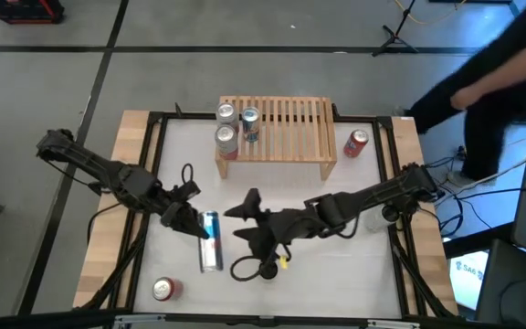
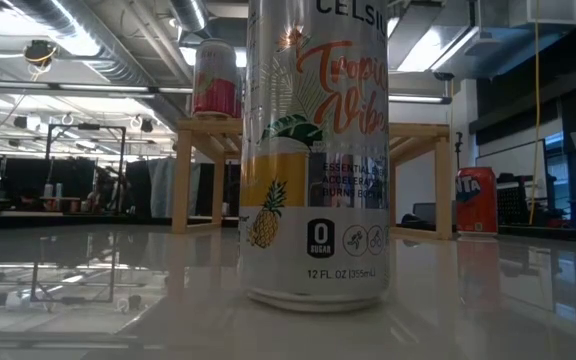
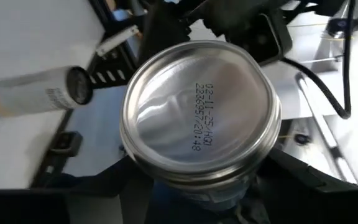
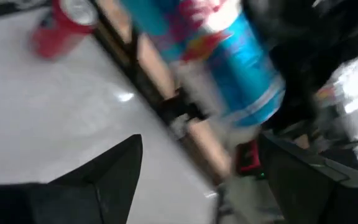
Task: Place canned beverage on shelf
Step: Put the blue soda can on the shelf aligned with the other blue soda can
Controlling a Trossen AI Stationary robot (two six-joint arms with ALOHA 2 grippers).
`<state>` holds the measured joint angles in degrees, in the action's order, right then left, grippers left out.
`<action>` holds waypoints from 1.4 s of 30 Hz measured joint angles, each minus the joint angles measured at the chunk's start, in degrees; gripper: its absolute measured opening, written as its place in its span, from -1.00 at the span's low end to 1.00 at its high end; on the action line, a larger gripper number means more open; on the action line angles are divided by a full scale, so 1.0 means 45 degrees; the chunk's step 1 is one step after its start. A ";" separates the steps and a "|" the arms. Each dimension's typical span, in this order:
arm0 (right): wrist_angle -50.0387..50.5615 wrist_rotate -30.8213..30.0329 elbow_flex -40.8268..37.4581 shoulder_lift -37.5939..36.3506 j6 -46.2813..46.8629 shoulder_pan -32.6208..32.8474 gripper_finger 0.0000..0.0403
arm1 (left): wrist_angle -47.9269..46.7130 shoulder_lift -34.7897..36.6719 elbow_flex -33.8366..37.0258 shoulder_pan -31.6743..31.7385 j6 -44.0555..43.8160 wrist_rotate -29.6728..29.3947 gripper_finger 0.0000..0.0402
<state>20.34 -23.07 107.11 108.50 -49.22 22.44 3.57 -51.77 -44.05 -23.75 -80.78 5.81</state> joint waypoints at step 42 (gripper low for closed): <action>-0.4537 0.2759 -0.0010 0.1480 -0.5365 0.0188 0.05 | 0.1057 -0.0985 0.0000 0.0947 -0.2019 0.1536 0.13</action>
<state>-0.08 -10.65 107.07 115.16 -73.36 23.29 8.32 -56.21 -44.05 -19.49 -89.87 12.72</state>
